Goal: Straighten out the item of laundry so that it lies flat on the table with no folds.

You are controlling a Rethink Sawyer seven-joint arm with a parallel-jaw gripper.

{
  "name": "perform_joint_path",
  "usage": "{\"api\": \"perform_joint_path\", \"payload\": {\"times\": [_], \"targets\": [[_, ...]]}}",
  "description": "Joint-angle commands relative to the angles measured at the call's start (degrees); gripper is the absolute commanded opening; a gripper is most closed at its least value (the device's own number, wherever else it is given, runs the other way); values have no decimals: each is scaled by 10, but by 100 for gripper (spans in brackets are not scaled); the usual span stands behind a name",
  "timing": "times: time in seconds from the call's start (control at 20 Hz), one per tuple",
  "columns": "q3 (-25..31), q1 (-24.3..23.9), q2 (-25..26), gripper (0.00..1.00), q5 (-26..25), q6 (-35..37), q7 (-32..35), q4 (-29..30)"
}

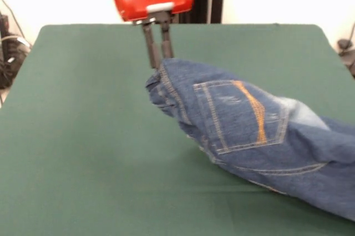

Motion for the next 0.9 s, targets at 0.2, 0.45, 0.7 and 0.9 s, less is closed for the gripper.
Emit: {"api": "perform_joint_path", "payload": {"times": [0.2, 0.45, 0.7, 0.9], "targets": [[83, -64, 71, 0, -46, 127, -323, -78], [96, -88, 111, 0, -40, 161, -402, -122], [108, -107, 134, 0, -22, 207, -487, -164], [113, -115, 154, 0, -12, 242, -548, -203]]}}
